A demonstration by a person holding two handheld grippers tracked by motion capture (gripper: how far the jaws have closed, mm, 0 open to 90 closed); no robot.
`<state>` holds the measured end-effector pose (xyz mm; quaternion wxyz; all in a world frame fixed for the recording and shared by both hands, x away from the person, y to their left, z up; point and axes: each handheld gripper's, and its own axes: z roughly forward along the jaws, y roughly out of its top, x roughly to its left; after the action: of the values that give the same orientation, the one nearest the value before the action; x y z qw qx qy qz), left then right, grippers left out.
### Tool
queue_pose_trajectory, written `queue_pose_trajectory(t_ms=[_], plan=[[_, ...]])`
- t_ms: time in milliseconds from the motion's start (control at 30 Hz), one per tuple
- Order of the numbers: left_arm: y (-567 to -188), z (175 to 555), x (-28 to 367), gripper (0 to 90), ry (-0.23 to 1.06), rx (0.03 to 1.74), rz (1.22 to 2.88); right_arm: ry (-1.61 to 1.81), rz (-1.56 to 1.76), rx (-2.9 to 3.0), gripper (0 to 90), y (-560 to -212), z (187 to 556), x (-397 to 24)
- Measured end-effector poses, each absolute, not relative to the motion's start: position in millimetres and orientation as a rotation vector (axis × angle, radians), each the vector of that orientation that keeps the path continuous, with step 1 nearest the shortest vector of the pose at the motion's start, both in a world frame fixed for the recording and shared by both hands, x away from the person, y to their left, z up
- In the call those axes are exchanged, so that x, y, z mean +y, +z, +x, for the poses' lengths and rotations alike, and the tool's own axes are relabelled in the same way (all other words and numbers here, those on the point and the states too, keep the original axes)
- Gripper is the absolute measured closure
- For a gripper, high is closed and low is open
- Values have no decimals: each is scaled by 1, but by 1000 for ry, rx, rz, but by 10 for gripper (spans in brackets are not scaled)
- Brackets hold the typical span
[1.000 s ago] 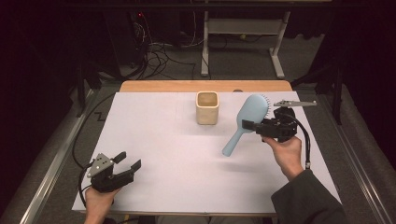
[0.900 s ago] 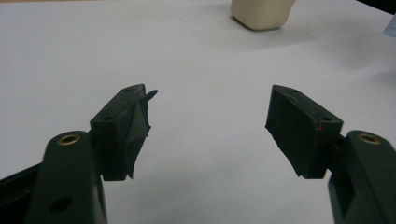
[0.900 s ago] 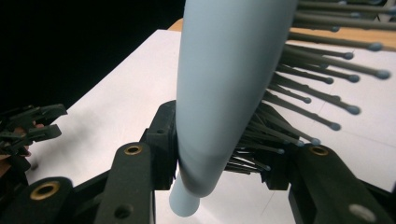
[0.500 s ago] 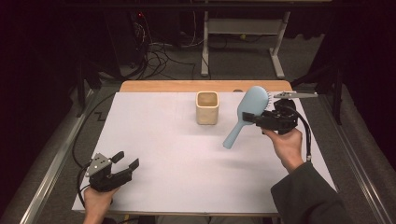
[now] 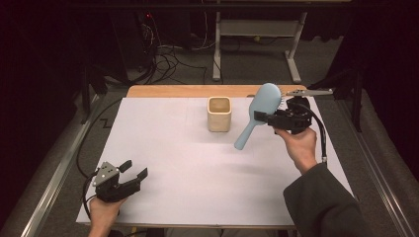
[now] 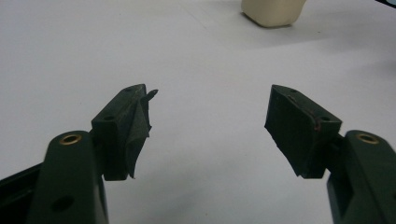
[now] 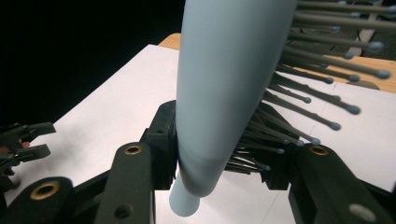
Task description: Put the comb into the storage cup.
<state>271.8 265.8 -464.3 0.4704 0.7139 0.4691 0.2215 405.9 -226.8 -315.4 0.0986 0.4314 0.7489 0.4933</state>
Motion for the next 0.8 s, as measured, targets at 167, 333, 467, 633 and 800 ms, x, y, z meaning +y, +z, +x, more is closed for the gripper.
queue_pose_trajectory(t_ms=[167, 333, 467, 633, 800], plan=[[-464, 272, 265, 311, 545, 1147, 1747, 1446, 1275, 2218, 573, -311, 411, -222], [-465, 272, 265, 313, 542, 1150, 1754, 1438, 1274, 2212, 573, -308, 415, -221], [-466, 273, 264, 313, 540, 1146, 1761, 1433, 1272, 2210, 573, -304, 419, -220], [-466, 273, 263, 313, 545, 1145, 1776, 1435, 1267, 2207, 573, -300, 422, -217], [-465, 273, 264, 317, 548, 1149, 1769, 1405, 1256, 2227, 573, -298, 424, -211]])
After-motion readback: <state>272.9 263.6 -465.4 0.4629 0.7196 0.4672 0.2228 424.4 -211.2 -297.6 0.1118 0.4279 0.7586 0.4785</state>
